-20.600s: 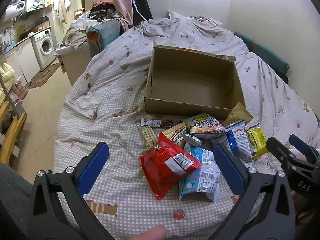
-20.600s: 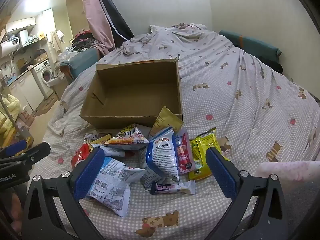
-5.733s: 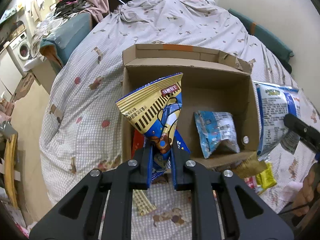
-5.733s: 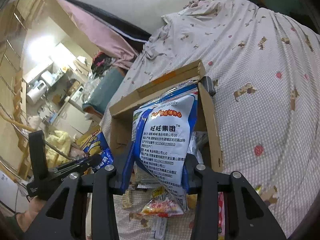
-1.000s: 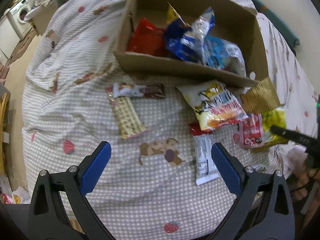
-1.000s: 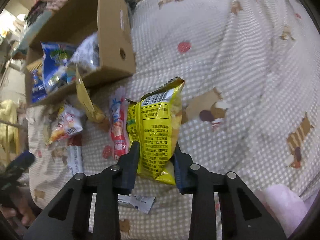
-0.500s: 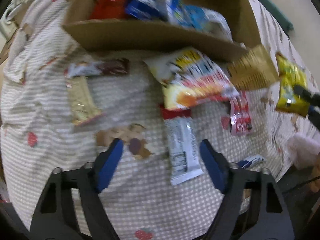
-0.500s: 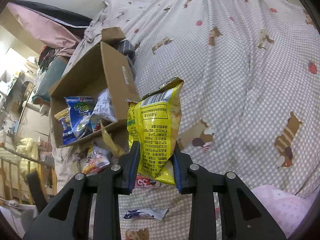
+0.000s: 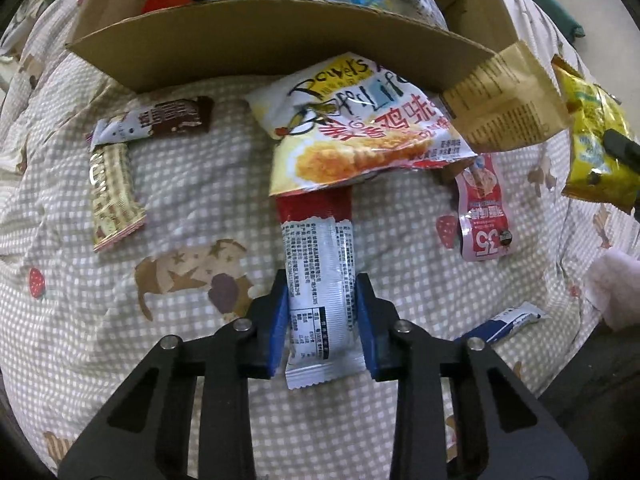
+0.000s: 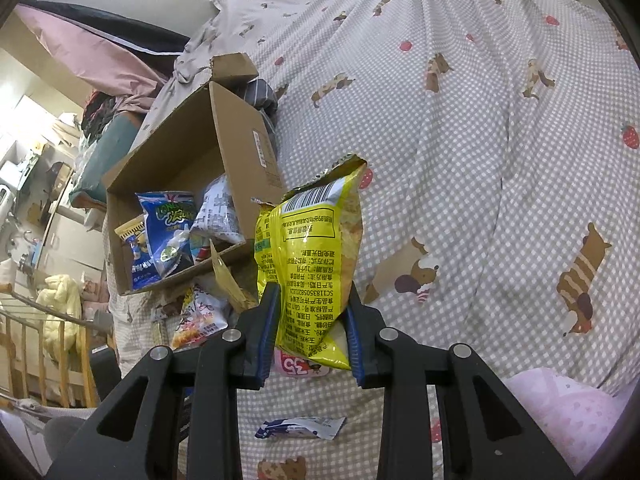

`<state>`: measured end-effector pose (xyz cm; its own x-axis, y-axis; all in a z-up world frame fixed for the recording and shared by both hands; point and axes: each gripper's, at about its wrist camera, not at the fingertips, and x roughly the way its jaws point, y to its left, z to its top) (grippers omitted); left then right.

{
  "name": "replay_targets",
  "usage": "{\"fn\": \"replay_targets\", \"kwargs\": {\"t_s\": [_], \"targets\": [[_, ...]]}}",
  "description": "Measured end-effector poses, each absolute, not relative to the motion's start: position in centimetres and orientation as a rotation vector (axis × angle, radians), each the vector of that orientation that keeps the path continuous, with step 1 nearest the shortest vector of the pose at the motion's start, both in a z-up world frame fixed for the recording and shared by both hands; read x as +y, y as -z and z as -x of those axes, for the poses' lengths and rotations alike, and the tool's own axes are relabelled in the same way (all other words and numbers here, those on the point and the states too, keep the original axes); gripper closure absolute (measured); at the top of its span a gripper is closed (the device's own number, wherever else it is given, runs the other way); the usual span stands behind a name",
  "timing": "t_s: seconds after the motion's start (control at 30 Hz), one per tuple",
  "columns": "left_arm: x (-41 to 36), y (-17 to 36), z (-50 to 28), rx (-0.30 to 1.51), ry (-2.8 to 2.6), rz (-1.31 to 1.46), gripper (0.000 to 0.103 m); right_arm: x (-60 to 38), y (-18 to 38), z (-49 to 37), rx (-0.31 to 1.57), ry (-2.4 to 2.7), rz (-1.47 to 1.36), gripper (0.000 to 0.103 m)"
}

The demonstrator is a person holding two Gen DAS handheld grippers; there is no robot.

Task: Organize snacks
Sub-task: 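Grasp the white-red snack bar with the left gripper while the right holds the yellow packet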

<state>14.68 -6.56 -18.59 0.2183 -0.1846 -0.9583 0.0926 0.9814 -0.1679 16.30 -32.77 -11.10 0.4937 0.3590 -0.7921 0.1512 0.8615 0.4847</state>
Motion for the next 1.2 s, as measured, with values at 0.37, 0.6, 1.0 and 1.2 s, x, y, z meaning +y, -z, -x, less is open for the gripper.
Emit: {"fn": "replay_targets", "kwargs": {"t_s": [0.37,0.6,1.0,1.2], "targets": [[-2.5,16.0,-10.7,1.308,0.184,0.083,0.076,-32.3,10.5,-16.7,1.033,-0.135,-0.539,0.072],[2.4,14.6,-9.5,1.288,0.112,0.141,0.076,-33.8,9.2,-16.6,0.95,-0.097,-0.584,0.072],[5.6,6.7,-11.3,1.1,0.029,0.135,0.076,-33.6,7.1,-16.4,0.874,-0.19,-0.633,0.072],[5.1,4.3,-14.0,1.045,0.019,0.116,0.076,-33.1,6.1,-16.7,0.844,-0.242,-0.656,0.072]]}}
